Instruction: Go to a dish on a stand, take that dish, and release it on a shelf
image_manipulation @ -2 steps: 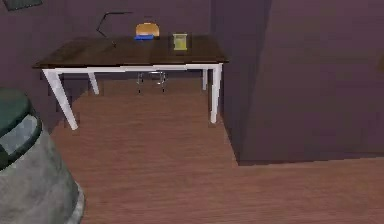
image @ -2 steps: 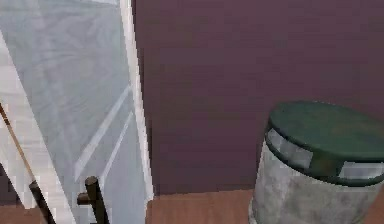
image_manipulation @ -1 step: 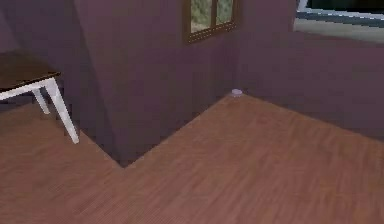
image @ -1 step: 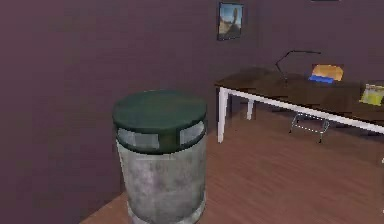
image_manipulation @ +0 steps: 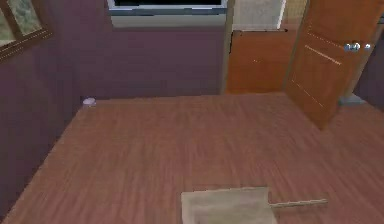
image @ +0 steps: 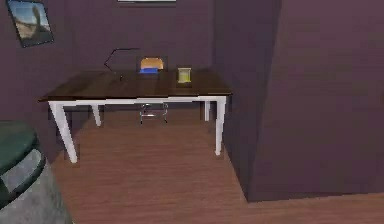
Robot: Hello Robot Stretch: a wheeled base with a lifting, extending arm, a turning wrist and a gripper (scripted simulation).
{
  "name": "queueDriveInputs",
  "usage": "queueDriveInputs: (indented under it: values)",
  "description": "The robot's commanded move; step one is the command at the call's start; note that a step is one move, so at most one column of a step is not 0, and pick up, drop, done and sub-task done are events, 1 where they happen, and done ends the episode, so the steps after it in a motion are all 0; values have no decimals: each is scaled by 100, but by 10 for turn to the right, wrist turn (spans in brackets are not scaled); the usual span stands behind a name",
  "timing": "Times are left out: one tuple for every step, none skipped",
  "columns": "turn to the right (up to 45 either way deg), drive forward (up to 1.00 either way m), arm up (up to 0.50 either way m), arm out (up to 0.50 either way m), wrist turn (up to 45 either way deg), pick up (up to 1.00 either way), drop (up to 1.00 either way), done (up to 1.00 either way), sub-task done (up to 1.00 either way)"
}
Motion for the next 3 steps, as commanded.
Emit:
queueDriveInputs:
  values:
    - [390, 0, 0, 0, 0, 0, 0, 0, 0]
    - [0, 35, 0, 0, 0, 0, 0, 0, 0]
    - [450, 0, 0, 0, 0, 0, 0, 0, 0]
